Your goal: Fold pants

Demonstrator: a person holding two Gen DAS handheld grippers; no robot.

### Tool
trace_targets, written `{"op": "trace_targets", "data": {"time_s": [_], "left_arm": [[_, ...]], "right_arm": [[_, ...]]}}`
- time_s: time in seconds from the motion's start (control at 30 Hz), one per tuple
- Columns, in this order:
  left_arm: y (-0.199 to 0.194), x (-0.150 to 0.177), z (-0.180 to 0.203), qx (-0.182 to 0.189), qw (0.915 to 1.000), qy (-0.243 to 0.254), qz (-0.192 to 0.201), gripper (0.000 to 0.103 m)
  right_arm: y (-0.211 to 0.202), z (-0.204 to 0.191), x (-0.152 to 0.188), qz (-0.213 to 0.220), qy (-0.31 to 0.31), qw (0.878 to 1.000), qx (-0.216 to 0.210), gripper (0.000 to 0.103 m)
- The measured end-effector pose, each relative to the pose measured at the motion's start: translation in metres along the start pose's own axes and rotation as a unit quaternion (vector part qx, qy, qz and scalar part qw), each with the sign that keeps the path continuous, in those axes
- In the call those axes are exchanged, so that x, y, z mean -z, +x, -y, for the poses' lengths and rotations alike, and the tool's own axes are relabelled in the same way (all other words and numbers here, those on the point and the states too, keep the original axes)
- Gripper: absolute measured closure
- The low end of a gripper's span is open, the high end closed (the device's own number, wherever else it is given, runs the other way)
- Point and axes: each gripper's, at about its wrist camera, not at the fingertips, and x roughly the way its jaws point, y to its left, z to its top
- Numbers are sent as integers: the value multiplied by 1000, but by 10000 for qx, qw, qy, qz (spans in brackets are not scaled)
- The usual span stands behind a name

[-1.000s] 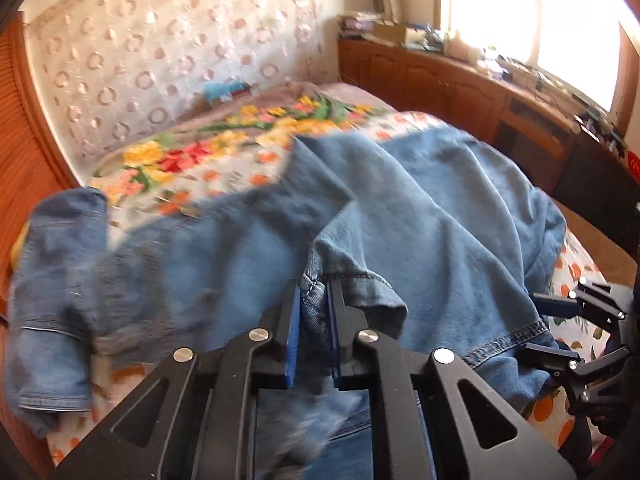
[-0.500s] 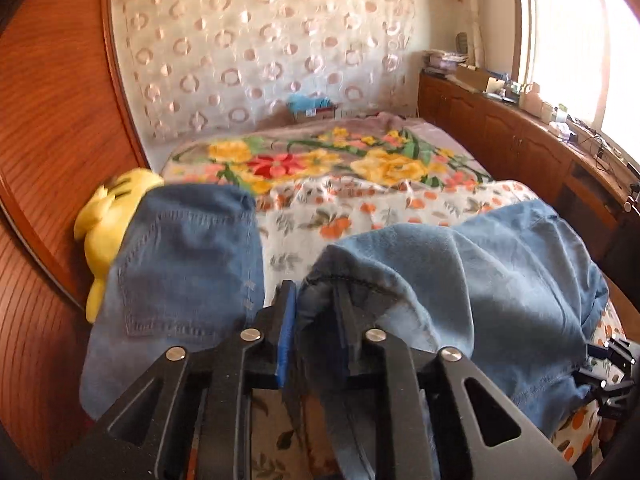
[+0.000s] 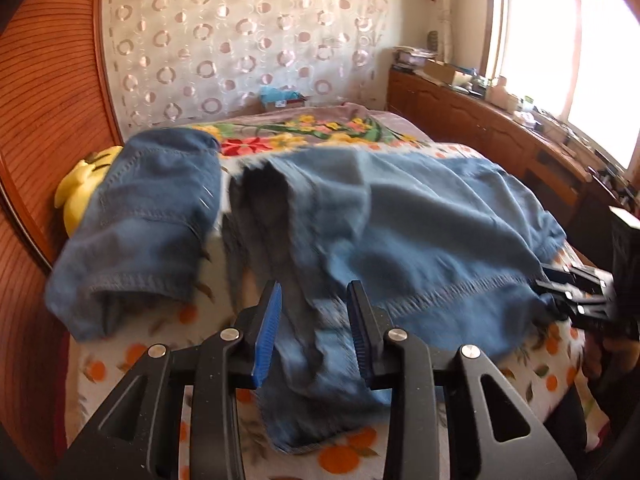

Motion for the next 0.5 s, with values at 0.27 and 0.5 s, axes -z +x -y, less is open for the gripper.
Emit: {"op": "trace_targets", "data": {"time_s": [0.27,0.5], "left_arm": [[22,12,11,8,9996,25,-286,68],[30,16,13,-8,9995,74,-310,75]], "right_arm": [[0,-1,0,4,-3,10000,8,51],[0,-1,0,5,-6,10000,10,51]]}}
